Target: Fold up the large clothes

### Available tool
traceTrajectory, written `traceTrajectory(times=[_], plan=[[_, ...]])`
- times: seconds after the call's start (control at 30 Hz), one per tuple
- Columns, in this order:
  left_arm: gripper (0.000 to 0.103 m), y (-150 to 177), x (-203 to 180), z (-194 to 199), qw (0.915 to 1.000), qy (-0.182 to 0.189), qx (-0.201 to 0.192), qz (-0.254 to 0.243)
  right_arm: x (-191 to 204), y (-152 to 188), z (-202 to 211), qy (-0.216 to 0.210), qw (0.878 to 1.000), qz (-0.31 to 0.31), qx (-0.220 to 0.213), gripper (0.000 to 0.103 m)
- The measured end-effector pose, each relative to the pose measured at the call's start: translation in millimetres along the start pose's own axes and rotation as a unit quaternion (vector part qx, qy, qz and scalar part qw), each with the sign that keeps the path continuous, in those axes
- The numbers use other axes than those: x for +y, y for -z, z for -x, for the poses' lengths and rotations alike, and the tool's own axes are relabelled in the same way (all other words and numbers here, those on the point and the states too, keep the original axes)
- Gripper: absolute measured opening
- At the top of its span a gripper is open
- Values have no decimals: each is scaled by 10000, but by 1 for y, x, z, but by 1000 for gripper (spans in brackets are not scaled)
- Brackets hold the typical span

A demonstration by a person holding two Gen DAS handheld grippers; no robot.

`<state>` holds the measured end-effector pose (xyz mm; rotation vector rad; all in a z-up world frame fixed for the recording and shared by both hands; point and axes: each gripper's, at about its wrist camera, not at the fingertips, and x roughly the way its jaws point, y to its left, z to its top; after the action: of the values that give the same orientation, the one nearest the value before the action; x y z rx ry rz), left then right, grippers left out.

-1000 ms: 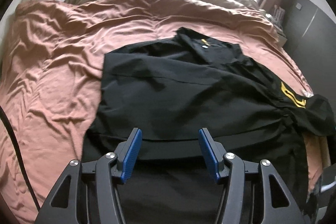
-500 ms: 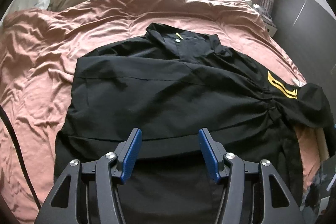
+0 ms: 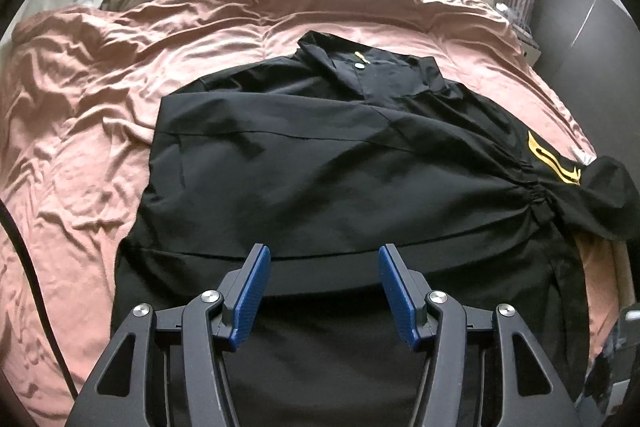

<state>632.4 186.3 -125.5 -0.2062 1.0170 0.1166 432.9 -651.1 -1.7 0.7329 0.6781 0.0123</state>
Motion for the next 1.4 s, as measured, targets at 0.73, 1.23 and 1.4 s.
traceTrajectory(times=[0.73, 1.23, 1.4], plan=[[58, 25, 107, 85, 9945, 5, -622, 838, 321, 68, 95, -1746, 9548, 2391, -262, 1], [58, 61, 196, 102, 9893, -187, -667, 1288, 446, 101, 12, -2192, 9237, 3118, 380, 1], [58, 73, 227, 107, 9864, -165, -652, 1498, 483, 130, -9, -2383, 9094, 3358, 590, 0]])
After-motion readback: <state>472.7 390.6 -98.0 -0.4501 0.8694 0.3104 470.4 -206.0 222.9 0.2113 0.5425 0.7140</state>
